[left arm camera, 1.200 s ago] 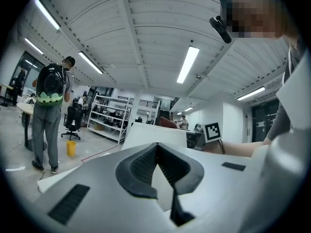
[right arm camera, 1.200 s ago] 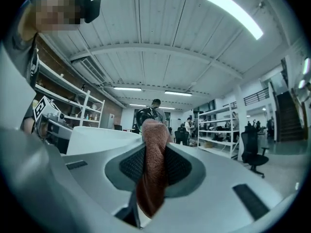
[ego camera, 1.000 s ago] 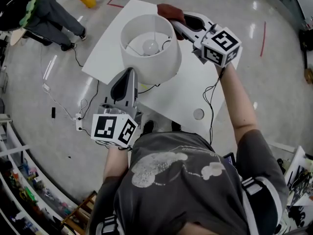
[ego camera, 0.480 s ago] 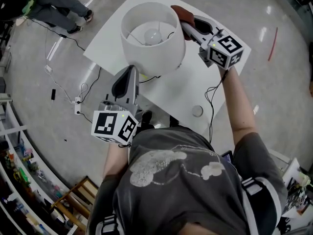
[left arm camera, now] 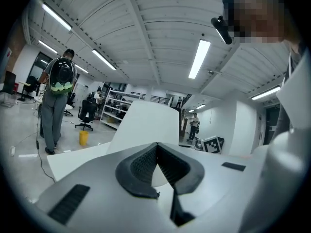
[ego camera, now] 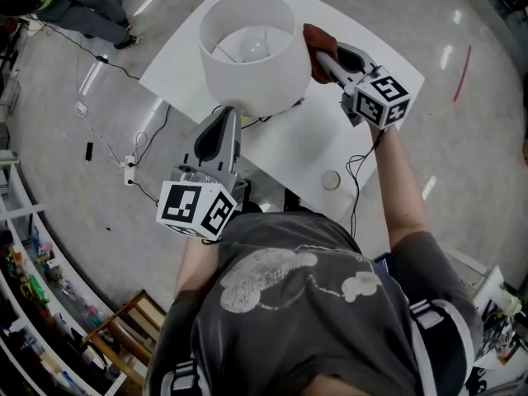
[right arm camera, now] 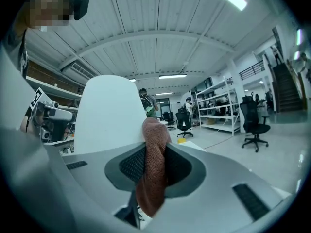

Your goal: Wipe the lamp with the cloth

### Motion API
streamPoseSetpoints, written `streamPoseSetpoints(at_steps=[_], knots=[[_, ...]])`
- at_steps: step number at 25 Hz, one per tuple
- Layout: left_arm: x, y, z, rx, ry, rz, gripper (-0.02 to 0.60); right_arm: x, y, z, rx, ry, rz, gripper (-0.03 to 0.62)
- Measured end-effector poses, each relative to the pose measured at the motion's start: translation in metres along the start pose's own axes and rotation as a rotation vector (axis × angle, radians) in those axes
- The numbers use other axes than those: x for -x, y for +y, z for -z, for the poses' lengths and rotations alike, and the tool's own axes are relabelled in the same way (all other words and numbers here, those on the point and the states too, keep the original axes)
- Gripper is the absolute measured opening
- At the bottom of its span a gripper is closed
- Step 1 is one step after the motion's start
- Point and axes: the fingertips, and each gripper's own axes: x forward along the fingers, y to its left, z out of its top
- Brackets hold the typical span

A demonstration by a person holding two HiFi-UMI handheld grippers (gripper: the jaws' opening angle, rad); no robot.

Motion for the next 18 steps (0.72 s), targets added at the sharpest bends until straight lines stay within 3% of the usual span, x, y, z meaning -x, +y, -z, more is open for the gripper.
streamPoseSetpoints(at_steps=[5, 11, 14, 18], knots=[[0.003, -0.001, -0.027, -0.048, -0.069, 0.045, 0.008, 0.027, 0.019, -0.066, 0.048, -0.129, 0.022, 0.091], [0.002, 0.003, -0.044, -0.04, -0.078, 0.113, 0.008, 0.044, 0.081, -0.149, 0.143, -0.264, 0.004, 0.091], [0.001, 0.006, -0.044, -0.033, -0.069, 0.161, 0.008, 0.047, 0.097, -0.143, 0.16, -0.247, 0.044, 0.091], [0.005, 0.01, -0.04, -0.024, -0.039, 0.222, 0.008, 0.053, 0.112, -0.102, 0.119, -0.21, 0.082, 0.091]])
